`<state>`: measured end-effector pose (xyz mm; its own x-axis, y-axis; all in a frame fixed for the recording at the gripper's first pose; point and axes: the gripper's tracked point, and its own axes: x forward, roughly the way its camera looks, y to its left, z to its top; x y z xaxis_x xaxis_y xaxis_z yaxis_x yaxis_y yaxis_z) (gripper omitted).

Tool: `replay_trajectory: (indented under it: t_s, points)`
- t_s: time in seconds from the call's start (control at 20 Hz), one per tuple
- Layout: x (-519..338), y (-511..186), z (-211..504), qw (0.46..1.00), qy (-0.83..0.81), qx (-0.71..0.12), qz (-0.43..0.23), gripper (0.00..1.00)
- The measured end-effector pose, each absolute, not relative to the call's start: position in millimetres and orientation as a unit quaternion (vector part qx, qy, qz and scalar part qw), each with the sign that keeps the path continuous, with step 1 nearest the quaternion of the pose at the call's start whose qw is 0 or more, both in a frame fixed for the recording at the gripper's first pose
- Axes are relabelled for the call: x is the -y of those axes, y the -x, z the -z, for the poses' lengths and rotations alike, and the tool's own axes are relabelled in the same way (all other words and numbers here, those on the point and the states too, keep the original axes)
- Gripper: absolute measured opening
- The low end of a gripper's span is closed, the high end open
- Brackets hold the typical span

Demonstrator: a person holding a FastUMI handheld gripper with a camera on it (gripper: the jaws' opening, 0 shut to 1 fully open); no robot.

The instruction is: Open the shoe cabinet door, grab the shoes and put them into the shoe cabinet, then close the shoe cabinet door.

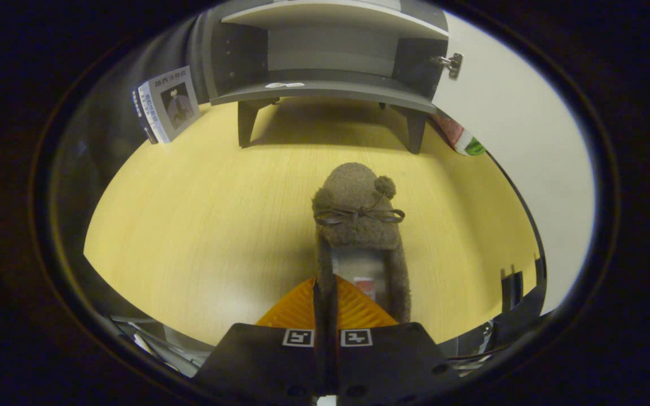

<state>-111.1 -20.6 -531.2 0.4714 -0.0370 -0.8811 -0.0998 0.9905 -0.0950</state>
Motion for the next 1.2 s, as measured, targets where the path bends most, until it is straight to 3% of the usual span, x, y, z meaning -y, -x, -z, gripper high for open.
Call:
replay_trajectory:
  t_s: [0.45, 1.2]
  points:
    - [27, 80, 466, 0.882, 0.05, -0.467, -0.025, 0.03]
    - [7, -59, 192, 0.954, 0.081, -0.29, 0.005, 0.02]
